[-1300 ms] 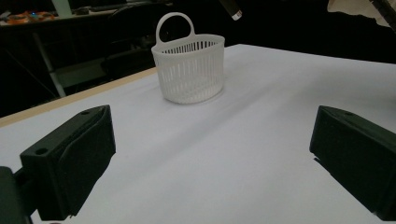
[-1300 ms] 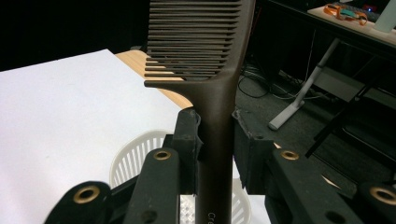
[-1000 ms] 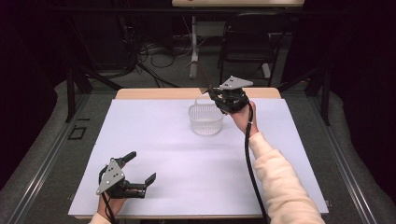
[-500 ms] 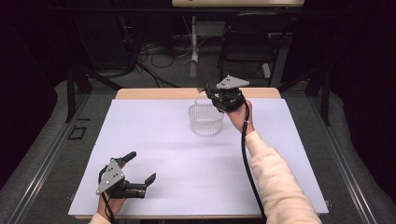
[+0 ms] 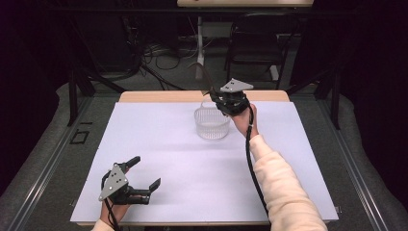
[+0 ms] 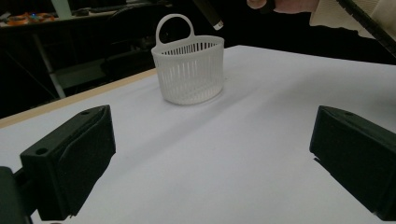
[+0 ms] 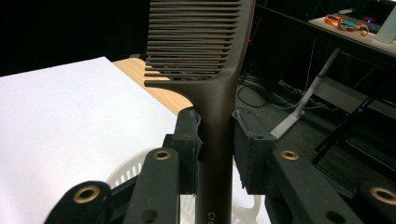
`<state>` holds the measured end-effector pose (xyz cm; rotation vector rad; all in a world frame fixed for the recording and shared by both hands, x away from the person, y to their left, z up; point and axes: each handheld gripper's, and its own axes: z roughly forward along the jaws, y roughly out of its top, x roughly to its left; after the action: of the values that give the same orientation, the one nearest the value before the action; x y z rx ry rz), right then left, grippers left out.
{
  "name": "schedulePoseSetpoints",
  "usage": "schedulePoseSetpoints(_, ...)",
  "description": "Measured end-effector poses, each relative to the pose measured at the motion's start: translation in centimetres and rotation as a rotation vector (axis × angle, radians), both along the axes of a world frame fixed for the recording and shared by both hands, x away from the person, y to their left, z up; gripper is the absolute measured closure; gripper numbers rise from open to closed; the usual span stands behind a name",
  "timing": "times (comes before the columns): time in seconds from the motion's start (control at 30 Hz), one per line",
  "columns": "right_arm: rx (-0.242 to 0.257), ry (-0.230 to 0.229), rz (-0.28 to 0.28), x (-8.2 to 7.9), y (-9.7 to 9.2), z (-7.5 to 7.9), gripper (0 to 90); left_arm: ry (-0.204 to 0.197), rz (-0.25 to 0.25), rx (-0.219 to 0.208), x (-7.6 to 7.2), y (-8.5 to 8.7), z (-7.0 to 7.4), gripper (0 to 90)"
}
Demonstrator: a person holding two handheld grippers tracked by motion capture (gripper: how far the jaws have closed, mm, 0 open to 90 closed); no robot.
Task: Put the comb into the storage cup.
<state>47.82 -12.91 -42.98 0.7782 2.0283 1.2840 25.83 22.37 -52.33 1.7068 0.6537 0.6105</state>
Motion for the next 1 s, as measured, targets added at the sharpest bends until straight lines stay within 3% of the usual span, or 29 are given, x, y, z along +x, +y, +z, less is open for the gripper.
schedulePoseSetpoints(0.27,-0.007,-0.028,0.006,0.2,0.6,-0.4,72.7,-0.002,0.003,-0.005,0.0,0.1,0.0,0.1)
schedulePoseSetpoints(1.0,-0.015,-0.009,0.027,0.8,0.9,-1.7,72.6,-0.001,0.001,-0.004,0.0,0.1,0.0,0.1)
